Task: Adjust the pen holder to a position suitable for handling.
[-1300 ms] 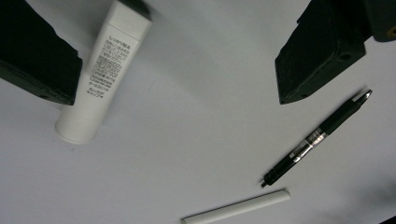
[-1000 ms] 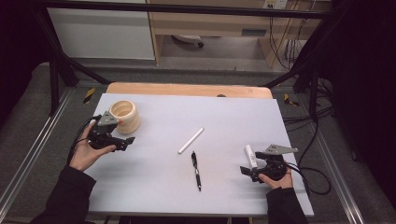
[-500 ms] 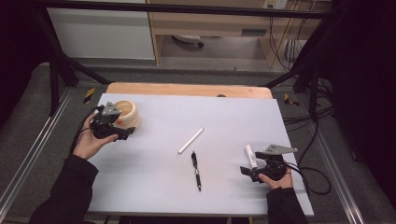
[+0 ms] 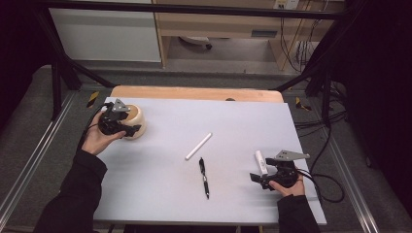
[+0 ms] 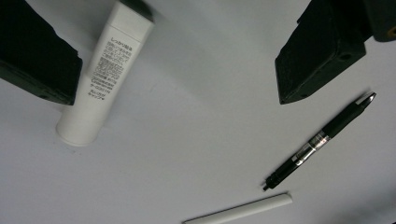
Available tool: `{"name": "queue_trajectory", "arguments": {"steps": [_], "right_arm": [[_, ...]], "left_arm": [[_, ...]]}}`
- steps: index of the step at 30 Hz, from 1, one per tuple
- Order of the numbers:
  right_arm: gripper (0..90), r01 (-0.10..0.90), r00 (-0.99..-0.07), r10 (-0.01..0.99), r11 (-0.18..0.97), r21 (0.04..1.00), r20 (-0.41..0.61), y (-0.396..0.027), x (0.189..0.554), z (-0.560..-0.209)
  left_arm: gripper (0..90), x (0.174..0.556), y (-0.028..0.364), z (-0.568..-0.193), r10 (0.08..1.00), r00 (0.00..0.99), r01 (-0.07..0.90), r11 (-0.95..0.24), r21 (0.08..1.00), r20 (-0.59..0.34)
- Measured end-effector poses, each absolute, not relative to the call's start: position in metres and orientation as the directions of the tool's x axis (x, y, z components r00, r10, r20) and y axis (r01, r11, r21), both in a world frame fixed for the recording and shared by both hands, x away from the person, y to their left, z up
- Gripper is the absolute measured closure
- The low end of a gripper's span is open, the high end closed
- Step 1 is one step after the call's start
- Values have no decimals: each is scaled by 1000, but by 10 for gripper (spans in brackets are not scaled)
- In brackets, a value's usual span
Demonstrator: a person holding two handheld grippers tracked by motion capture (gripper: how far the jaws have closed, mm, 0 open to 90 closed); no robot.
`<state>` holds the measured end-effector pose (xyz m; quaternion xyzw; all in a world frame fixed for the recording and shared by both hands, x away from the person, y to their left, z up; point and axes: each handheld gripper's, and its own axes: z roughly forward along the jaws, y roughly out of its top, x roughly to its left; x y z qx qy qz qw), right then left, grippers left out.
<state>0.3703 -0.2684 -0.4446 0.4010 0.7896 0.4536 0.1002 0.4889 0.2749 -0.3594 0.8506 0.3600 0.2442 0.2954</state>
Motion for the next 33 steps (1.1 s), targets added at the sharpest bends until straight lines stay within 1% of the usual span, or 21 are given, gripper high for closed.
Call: {"name": "queue_trajectory", "arguments": {"steps": [2, 4, 8, 9, 10, 11, 13, 19, 21, 22, 24, 25, 31, 33], "right_arm": [[11, 542, -659, 724, 267, 797, 205, -268, 370, -445], [11, 541, -660, 724, 269, 797, 203, -269, 371, -445], [11, 538, -663, 721, 273, 797, 200, -269, 371, -445], [11, 539, -663, 721, 273, 797, 201, -268, 371, -445], [11, 539, -662, 722, 272, 797, 202, -269, 371, -445], [11, 539, -662, 722, 272, 797, 202, -269, 371, -445], [12, 538, -663, 721, 273, 797, 201, -269, 371, -445], [12, 541, -663, 721, 272, 796, 204, -268, 371, -445], [12, 539, -663, 720, 273, 797, 203, -268, 371, -445], [12, 538, -664, 720, 273, 798, 201, -268, 371, -445], [12, 539, -664, 720, 272, 797, 202, -268, 371, -445], [12, 541, -663, 720, 272, 796, 204, -268, 371, -445], [12, 541, -664, 720, 273, 796, 204, -268, 371, -445], [12, 541, -664, 719, 273, 795, 204, -268, 371, -445]], "left_arm": [[332, 492, 275, -361, 756, 621, 470, -570, 673, 206], [365, 494, 276, -362, 755, 624, 472, -571, 672, 203], [393, 498, 275, -365, 747, 629, 475, -588, 655, 214], [405, 499, 275, -366, 747, 630, 475, -587, 655, 213], [436, 500, 275, -367, 744, 632, 475, -591, 652, 214], [436, 501, 275, -367, 742, 634, 473, -593, 651, 216], [474, 502, 274, -368, 738, 638, 471, -600, 646, 220], [508, 503, 274, -371, 730, 638, 461, -618, 636, 247], [534, 503, 274, -370, 727, 638, 455, -621, 639, 253], [561, 503, 274, -370, 727, 637, 453, -621, 640, 254], [574, 502, 274, -370, 727, 636, 454, -624, 636, 259], [595, 502, 274, -370, 725, 636, 452, -627, 635, 264], [616, 501, 273, -370, 708, 647, 437, -650, 622, 284], [644, 501, 273, -370, 703, 650, 434, -655, 619, 288]]}}
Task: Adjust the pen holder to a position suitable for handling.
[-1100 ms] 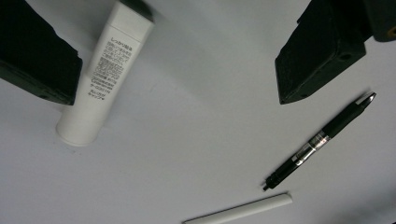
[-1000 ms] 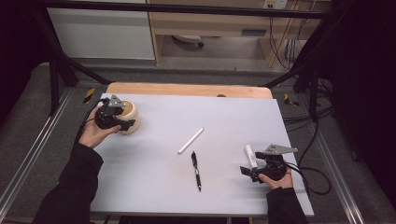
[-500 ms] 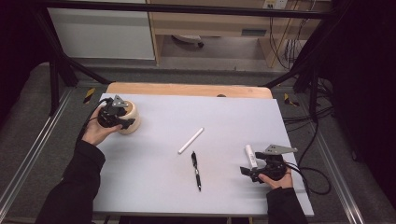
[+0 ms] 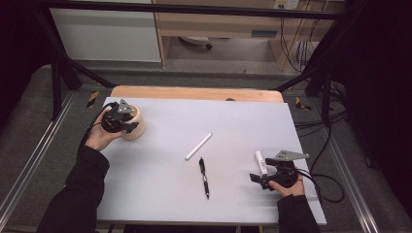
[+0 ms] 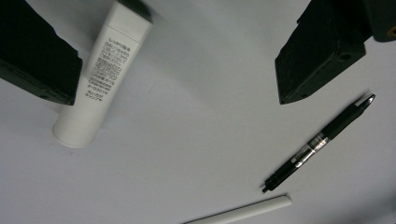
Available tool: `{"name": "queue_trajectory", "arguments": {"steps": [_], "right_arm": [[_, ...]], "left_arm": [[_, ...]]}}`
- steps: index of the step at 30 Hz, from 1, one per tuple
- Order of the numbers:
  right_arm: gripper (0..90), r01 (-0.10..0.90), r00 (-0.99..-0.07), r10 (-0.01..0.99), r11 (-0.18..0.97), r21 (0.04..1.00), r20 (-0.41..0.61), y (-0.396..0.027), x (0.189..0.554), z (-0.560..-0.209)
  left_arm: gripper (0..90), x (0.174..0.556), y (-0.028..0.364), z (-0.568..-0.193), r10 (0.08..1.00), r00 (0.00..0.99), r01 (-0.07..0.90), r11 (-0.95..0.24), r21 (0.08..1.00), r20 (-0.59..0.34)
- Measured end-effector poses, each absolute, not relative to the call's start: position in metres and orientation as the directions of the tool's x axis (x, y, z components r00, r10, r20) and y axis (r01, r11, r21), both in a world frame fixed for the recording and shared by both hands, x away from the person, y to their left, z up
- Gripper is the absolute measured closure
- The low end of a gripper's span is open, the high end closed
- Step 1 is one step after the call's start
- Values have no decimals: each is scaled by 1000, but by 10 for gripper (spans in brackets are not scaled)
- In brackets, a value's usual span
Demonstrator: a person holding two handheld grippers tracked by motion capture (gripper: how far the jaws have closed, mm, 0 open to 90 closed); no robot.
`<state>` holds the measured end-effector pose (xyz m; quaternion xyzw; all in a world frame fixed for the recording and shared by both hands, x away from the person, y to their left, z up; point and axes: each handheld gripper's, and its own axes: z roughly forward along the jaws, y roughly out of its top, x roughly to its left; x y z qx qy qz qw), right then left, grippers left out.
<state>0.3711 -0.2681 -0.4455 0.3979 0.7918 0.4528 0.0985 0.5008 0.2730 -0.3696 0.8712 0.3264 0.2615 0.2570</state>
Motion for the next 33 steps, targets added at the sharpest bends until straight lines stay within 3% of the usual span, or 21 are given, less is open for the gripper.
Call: {"name": "queue_trajectory", "arguments": {"steps": [9, 33], "right_arm": [[12, 541, -665, 719, 275, 794, 204, -268, 371, -446], [13, 546, -662, 719, 272, 793, 210, -268, 371, -446]], "left_arm": [[712, 497, 271, -368, 688, 665, 431, -671, 603, 290], [734, 477, 273, -363, 676, 686, 424, -672, 608, 269]]}}
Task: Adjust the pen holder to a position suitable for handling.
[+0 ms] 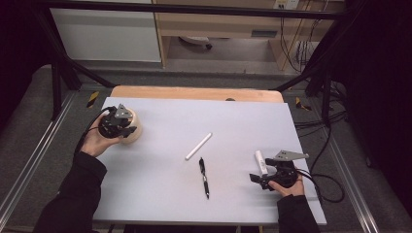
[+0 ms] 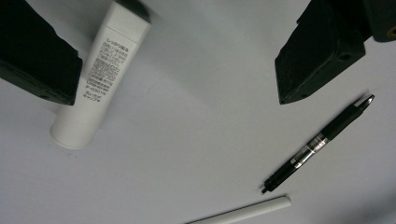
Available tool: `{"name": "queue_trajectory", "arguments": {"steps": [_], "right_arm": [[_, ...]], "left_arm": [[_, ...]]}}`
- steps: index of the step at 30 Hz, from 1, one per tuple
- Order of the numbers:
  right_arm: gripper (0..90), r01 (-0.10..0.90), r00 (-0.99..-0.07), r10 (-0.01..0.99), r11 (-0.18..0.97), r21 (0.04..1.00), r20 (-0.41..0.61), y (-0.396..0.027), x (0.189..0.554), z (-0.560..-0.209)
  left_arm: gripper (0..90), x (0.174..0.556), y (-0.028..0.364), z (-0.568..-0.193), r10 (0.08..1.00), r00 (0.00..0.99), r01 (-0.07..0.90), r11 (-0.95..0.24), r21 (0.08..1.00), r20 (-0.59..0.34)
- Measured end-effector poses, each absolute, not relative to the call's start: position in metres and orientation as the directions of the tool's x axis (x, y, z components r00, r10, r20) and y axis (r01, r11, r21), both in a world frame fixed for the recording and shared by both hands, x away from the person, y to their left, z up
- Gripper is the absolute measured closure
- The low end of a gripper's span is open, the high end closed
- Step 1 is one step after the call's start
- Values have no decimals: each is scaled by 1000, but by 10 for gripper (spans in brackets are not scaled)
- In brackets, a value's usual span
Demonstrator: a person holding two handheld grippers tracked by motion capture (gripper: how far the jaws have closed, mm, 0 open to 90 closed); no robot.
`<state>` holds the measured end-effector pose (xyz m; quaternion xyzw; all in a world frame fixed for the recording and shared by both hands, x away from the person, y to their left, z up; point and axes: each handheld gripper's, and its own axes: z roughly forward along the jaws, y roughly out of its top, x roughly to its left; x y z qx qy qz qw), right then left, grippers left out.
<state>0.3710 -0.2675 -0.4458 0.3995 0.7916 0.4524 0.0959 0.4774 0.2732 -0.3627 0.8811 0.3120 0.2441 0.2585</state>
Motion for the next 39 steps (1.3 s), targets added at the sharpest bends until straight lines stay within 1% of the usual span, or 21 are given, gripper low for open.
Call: {"name": "queue_trajectory", "arguments": {"steps": [7, 13, 21, 30, 39], "right_arm": [[13, 545, -664, 719, 275, 792, 207, -267, 371, -446], [13, 547, -663, 719, 276, 790, 208, -267, 371, -446], [13, 548, -664, 719, 279, 789, 207, -267, 371, -446], [13, 549, -663, 719, 279, 788, 208, -267, 371, -446], [13, 549, -663, 719, 279, 788, 208, -267, 371, -446]], "left_arm": [[736, 463, 265, -352, 653, 706, 379, -676, 632, 275], [737, 449, 249, -347, 642, 727, 370, -664, 649, 243], [739, 436, 223, -345, 616, 758, 360, -669, 651, 214], [740, 424, 193, -347, 549, 811, 318, -704, 635, 202], [741, 423, 177, -355, 512, 840, 308, -724, 617, 181]]}}
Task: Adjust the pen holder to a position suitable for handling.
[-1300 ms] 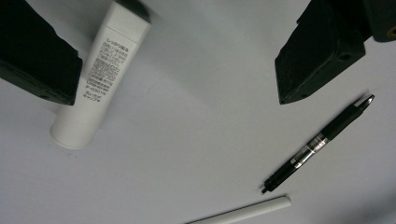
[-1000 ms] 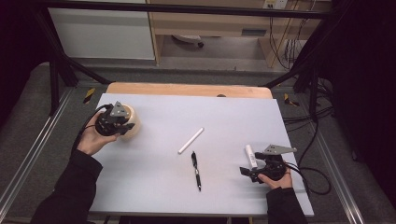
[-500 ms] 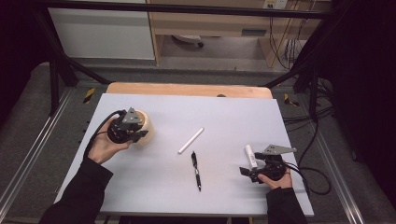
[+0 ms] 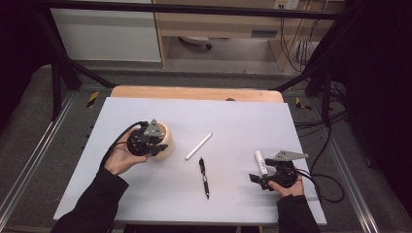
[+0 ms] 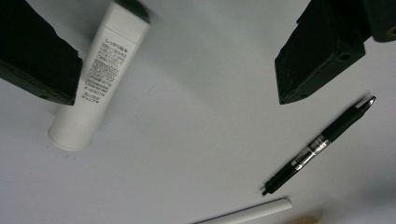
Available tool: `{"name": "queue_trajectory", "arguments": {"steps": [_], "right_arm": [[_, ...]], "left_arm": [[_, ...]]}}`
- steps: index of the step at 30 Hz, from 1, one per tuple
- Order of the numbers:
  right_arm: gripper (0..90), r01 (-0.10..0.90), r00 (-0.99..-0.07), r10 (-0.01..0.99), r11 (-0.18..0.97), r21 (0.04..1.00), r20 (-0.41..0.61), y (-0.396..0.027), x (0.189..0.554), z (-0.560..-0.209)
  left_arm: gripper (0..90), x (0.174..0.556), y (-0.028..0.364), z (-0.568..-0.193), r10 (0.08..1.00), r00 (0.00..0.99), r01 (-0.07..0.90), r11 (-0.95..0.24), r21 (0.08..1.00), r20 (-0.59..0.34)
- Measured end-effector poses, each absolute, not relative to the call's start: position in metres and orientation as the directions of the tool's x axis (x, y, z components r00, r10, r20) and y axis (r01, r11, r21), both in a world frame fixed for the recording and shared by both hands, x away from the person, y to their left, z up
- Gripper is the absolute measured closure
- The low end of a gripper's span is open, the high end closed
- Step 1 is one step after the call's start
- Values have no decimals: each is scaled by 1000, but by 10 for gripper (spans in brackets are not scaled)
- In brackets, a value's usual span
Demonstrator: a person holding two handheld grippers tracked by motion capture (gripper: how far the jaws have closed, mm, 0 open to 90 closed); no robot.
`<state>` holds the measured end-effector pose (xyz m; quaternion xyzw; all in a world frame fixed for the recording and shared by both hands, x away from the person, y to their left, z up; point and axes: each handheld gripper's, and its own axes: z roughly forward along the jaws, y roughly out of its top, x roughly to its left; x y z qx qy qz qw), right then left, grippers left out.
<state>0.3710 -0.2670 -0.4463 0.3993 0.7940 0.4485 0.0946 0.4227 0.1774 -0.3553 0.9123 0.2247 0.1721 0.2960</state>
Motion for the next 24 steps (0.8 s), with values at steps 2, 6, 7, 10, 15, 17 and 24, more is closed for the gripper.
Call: {"name": "queue_trajectory", "arguments": {"steps": [2, 6, 7, 10, 15, 17, 24], "right_arm": [[13, 550, -663, 719, 279, 787, 209, -267, 371, -446], [13, 547, -665, 718, 281, 788, 206, -267, 371, -447], [13, 548, -665, 718, 281, 788, 206, -267, 371, -447], [13, 548, -665, 718, 281, 788, 206, -267, 371, -447], [13, 549, -665, 718, 280, 787, 208, -267, 371, -447], [13, 549, -664, 718, 279, 788, 209, -267, 371, -447], [13, 550, -663, 718, 279, 787, 209, -267, 371, -447]], "left_arm": [[741, 423, 175, -357, 506, 844, 311, -731, 608, 177], [741, 424, 169, -359, 497, 851, 309, -733, 606, 167], [741, 424, 168, -360, 493, 854, 307, -736, 604, 167], [742, 425, 164, -362, 479, 863, 302, -744, 596, 161], [742, 427, 160, -363, 469, 870, 301, -750, 589, 152], [742, 427, 159, -362, 466, 873, 303, -750, 588, 145], [742, 427, 152, -363, 462, 874, 301, -758, 578, 150]]}}
